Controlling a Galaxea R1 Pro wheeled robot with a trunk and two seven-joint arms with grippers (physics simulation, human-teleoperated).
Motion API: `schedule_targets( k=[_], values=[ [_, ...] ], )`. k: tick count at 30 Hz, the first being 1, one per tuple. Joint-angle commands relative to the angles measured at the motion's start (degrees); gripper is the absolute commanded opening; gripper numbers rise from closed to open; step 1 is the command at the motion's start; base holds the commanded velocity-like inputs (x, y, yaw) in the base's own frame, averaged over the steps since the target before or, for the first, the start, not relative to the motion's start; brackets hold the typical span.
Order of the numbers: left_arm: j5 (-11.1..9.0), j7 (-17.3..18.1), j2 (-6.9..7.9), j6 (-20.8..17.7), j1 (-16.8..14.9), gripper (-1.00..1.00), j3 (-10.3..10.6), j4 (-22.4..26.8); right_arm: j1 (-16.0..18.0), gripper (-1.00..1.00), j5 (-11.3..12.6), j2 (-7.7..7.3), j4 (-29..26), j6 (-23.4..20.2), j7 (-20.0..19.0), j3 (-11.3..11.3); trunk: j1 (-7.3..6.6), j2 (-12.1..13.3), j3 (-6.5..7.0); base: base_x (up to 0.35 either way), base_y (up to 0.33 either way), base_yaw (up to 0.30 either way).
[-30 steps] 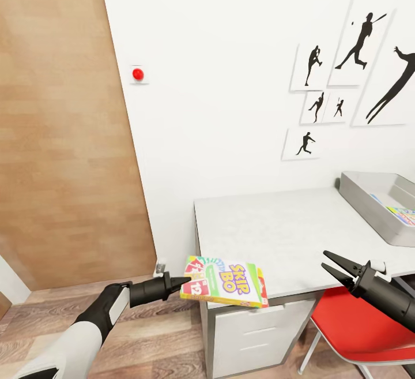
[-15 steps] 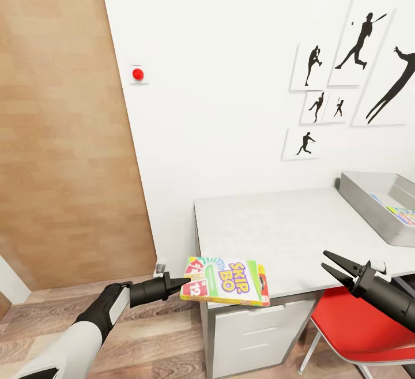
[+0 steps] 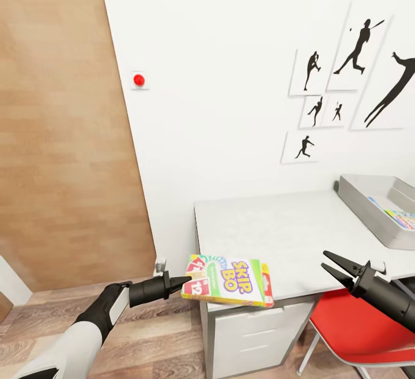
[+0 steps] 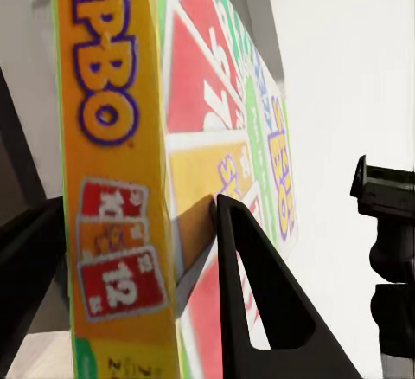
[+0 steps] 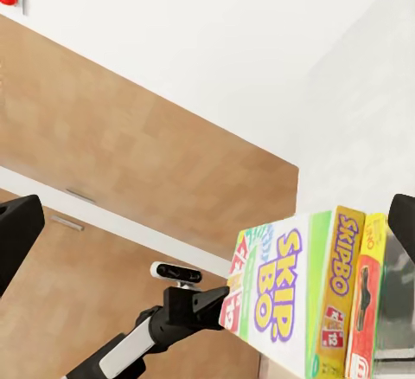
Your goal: Put all the toys in the child's room - the three board games (two on the bed and one on the table), the two jigsaw puzzles on the table, and the tennis ball on the table - inside the toy box on the table in the child's room.
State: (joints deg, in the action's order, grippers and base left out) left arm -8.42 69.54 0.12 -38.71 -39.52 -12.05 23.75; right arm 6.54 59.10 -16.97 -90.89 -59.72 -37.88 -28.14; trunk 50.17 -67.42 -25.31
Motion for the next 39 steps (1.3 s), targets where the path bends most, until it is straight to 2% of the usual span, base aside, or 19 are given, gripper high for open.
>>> schedule_targets(
  k=[1, 9, 11, 13, 16, 18, 21, 23, 27, 39],
  values=[
    [-0.04, 0.3, 0.0, -0.42, -0.04, -1.0, -0.09, -0.02, 0.05, 1.0, -0.3, 0.0, 0.01, -0.28, -0.35, -0.07, -0.23, 0.38, 0.12, 0.0, 0.0, 0.0],
    [-0.07, 1.08, 0.3, -0.62, -0.05, -1.0, 0.02, 0.4, 0.05, 1.0, -0.36, 0.01, 0.14, -0.28, -0.14, 0.0, -1.98, 3.59, 1.56, 0.0, 0.0, 0.0],
    [-0.08, 2.61, 0.53, -0.95, -0.06, -1.0, 0.08, 0.54, 0.05, 1.0, -0.38, 0.01, 0.17, -0.28, -0.11, -0.04, -2.42, 4.39, 1.92, 0.0, 0.0, 0.0],
    [0.0, 5.79, 1.01, -1.36, -0.1, -1.0, 0.01, 0.7, 0.05, 1.0, -0.39, 0.01, 0.18, -0.28, -0.1, -0.06, -2.86, 5.19, 2.28, 0.0, 0.0, 0.0],
    [0.05, 11.53, 3.45, -2.52, -0.12, -1.0, -0.05, 0.82, 0.05, 1.0, -0.39, 0.01, 0.18, -0.28, -0.09, -0.07, -3.52, 6.4, 2.82, 0.0, 0.0, 0.0],
    [0.06, 14.47, 5.66, -3.93, -0.16, -1.0, -0.14, 0.84, 0.05, 1.0, -0.39, 0.01, 0.18, -0.28, -0.09, -0.07, -3.96, 7.2, 3.18, 0.0, 0.0, 0.0],
    [-0.03, 16.24, 8.41, -5.54, -0.26, -1.0, -0.25, 0.86, 0.05, 1.0, -0.39, 0.01, 0.31, -0.28, -0.09, -0.07, -4.62, 8.4, 3.72, 0.0, 0.0, 0.0],
    [-0.07, 16.59, 9.05, -6.25, -0.28, -1.0, -0.31, 0.86, 0.05, 1.0, -0.39, -0.02, 0.33, -0.28, -0.09, -0.07, -5.06, 9.2, 4.07, 0.0, 0.0, 0.0],
    [-0.13, 16.85, 9.56, -7.14, -0.3, -1.0, -0.44, 0.86, 0.05, 1.0, -0.36, 0.0, 0.36, -0.28, -0.09, -0.07, -5.94, 10.81, 4.79, 0.0, 0.0, 0.0],
    [-0.03, 16.98, 9.73, -9.02, -0.55, -1.0, 0.33, 0.86, 0.05, 1.0, -0.32, 0.12, 0.36, -0.28, -0.24, -0.07, -8.57, 15.62, 6.95, 0.0, 0.0, 0.0]
  ],
)
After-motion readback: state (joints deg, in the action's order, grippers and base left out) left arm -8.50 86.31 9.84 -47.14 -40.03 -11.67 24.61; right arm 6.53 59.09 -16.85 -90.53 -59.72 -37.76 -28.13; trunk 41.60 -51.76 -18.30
